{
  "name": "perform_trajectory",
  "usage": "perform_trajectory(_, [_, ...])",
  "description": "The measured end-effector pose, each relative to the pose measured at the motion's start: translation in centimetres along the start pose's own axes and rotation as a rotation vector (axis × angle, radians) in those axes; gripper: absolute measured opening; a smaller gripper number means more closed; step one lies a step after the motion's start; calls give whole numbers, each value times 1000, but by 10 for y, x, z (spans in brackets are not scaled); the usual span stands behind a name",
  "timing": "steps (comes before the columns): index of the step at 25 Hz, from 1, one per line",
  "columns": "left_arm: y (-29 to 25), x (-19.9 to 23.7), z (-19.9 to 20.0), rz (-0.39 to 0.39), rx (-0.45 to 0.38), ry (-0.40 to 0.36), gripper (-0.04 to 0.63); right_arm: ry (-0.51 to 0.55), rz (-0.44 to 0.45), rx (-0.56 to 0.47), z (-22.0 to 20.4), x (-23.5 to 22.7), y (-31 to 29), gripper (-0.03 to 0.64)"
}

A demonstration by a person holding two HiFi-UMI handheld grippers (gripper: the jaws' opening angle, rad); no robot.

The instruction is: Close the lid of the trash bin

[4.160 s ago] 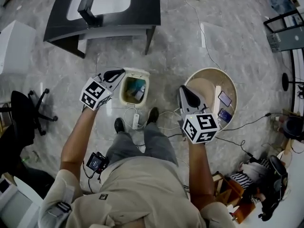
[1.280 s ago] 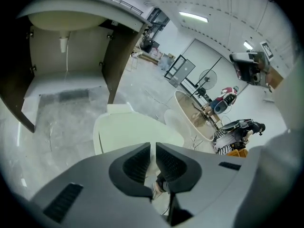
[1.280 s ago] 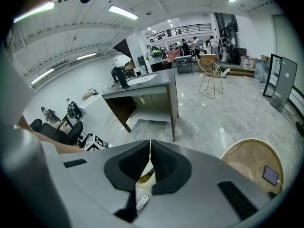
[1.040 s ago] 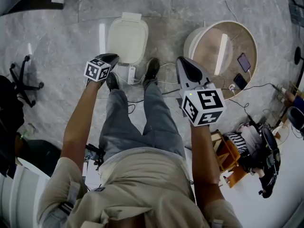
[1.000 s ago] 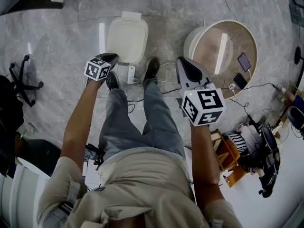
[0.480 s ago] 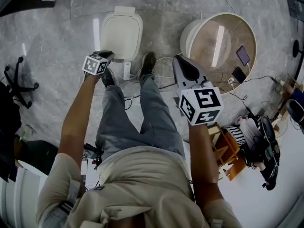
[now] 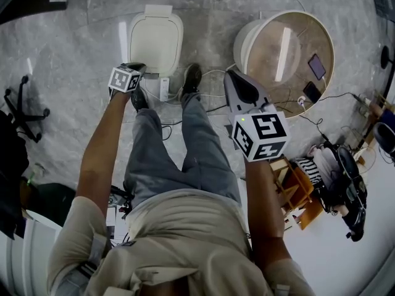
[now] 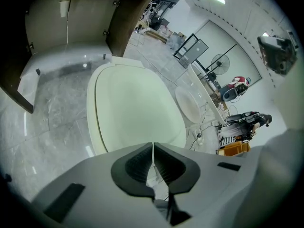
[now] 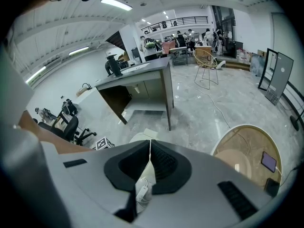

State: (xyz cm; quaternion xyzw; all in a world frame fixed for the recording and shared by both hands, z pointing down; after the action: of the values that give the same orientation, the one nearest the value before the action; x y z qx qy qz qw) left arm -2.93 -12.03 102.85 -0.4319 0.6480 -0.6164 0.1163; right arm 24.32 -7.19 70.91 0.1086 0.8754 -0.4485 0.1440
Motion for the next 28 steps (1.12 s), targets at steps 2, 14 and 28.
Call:
perform_trajectory(2, [-3,2,0,11,7,1,24,-3,0,1,-1,1,-2,25])
perform_trajectory(14, [14,-11,16,-71,-8,29,19,5,7,-23,13,18,5,25])
perform_trajectory(28, [212,-12,114,-6,-302,-113,18,107,36,-160,107,78,42,25])
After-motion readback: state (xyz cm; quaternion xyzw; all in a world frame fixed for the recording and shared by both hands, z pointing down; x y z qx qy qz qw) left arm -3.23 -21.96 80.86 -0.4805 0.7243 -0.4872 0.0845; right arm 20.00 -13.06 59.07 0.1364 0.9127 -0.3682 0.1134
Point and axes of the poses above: the fingertips, and each gripper's own axes: y backward along the fingers, x to its left, z out of its top, the point moved 4 cm from there along y, backward along the fingers, and after that the axes turned 7 degrees about z, right-handed, at the moved point
